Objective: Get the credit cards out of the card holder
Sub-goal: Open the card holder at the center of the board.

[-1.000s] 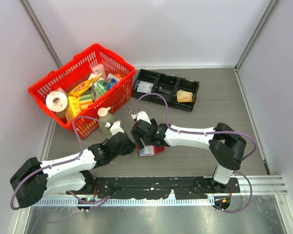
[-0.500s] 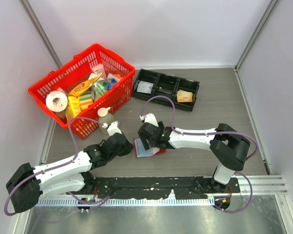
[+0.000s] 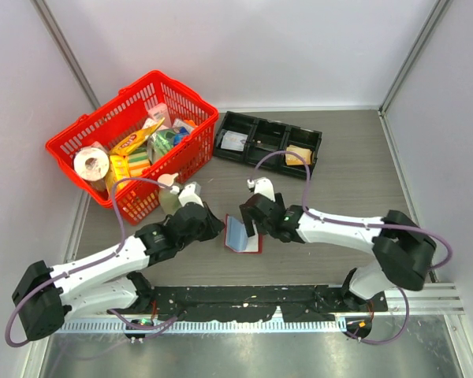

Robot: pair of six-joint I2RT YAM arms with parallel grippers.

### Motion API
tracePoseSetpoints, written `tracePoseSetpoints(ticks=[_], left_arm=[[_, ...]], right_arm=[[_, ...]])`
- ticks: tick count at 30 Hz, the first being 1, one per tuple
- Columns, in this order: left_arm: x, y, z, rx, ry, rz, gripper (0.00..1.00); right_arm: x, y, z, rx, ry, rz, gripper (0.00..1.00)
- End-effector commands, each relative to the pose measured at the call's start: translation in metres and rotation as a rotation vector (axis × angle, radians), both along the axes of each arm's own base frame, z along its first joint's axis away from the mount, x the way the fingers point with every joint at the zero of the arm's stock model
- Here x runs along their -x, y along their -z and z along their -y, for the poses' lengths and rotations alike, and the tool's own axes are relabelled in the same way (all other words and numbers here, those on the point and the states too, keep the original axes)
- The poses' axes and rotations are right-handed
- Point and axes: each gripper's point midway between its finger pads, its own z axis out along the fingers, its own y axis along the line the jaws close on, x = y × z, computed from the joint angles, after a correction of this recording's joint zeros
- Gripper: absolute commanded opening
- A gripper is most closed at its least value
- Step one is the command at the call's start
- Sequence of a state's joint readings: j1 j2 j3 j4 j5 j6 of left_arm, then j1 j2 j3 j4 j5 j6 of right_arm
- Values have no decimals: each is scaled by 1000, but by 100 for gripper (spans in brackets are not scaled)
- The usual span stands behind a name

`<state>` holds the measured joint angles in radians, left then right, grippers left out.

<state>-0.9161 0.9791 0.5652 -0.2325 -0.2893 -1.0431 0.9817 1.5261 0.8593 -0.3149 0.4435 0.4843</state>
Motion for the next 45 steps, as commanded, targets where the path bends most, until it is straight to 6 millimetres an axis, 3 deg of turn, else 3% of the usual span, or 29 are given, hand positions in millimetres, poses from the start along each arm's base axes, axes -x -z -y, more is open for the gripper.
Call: tracePoseSetpoints(ticks=[1, 4, 9, 18, 25, 35, 45], left_arm=[[-6, -23, 20, 33, 52, 32, 0], [-7, -29, 30, 38, 76, 39, 0], [-5, -20, 31, 35, 70, 19, 0], [-2, -19, 28, 47, 61, 17, 0], [-1, -18, 26, 45, 57, 16, 0], [0, -9, 14, 10, 22, 8, 0], [12, 33, -13, -49, -43, -55, 0]], right_arm=[[-11, -56, -12, -211, 39, 138, 84], [-10, -69, -11, -291, 37, 179, 84], [5, -76, -36, -432, -72, 131, 81], [13, -60, -76, -530, -160, 34, 80], [13, -29, -71, -460, -132, -21, 80], [17, -18, -56, -421, -106, -21, 80], [17, -23, -53, -402, -113, -15, 79]])
